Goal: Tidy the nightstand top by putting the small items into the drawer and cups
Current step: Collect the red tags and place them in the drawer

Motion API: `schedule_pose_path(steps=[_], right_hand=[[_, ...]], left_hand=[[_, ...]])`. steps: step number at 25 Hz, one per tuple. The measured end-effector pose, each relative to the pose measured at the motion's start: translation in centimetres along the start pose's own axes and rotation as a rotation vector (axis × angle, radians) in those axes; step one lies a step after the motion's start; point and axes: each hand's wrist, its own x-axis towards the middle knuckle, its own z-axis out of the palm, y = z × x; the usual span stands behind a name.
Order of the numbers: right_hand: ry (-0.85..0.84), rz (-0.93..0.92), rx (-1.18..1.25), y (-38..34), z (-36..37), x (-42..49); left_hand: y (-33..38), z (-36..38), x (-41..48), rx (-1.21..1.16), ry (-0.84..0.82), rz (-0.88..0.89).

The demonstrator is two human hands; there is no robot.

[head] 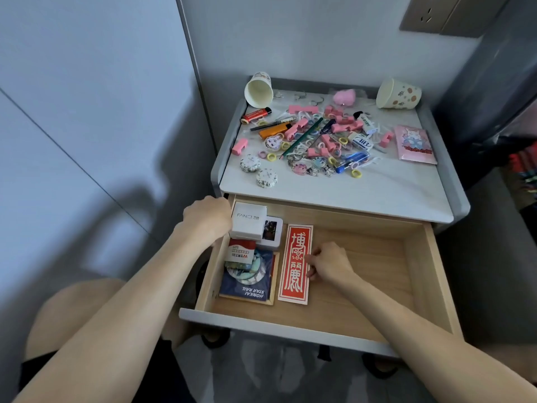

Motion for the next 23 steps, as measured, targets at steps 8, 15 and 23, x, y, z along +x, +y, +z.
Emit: schedule_pose_path(steps=[8,15,23], right_hand=[[0.097,-0.249,-0.465,-0.5,1.2,1.5],[0.106,-0.229,-0.481,-1.0,0.3,1.6],[0.058,-0.534,-0.436,-7.9,-5.9,0.7]], left_hand=[[0.0,0.3,1.1,0.110,0.021,0.044],[0.0,-2.0,0.2,0.046,0.296,0.084],[1.8,-6.8,6.4,-0.467,0.584,0.266]])
